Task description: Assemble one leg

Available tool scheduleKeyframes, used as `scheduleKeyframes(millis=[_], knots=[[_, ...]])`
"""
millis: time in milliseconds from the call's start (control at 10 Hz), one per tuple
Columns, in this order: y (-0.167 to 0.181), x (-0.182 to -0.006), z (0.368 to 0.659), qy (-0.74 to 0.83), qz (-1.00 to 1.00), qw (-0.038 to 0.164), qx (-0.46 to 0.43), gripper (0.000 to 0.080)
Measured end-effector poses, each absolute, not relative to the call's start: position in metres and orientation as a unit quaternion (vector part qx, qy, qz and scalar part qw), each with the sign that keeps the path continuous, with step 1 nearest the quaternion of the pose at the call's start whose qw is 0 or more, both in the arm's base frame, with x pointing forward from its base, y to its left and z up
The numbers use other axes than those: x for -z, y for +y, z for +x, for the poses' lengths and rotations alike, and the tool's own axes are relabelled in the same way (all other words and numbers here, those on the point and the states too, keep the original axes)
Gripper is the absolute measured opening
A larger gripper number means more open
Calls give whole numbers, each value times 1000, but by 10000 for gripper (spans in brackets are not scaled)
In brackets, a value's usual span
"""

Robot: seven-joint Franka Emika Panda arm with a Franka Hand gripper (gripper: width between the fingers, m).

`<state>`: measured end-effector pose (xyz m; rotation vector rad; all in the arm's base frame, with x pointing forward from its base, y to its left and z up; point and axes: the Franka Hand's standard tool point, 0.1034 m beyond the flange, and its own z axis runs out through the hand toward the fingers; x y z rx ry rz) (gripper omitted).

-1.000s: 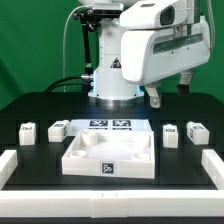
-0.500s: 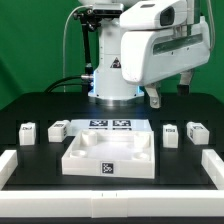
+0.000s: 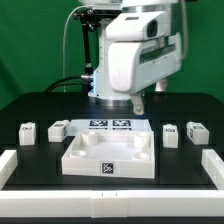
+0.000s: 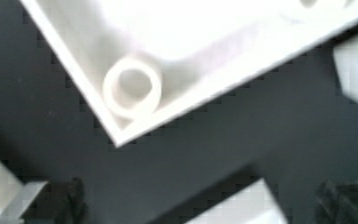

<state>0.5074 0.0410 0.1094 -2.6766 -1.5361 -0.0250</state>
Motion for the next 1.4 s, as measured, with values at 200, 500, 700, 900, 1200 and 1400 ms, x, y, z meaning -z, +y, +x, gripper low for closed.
scheduleKeyframes(millis=[200, 500, 700, 900, 1200, 1400], knots=[[24, -95, 495, -561, -827, 22, 7, 650], [14, -89, 488, -553, -833, 20, 11, 650], [13, -88, 487, -552, -833, 20, 11, 650], [2, -72, 472, -624, -781, 15, 11, 650], [0, -50, 437, -685, -729, 8, -1, 650], [-4, -46, 433, -683, -730, 10, -6, 650]])
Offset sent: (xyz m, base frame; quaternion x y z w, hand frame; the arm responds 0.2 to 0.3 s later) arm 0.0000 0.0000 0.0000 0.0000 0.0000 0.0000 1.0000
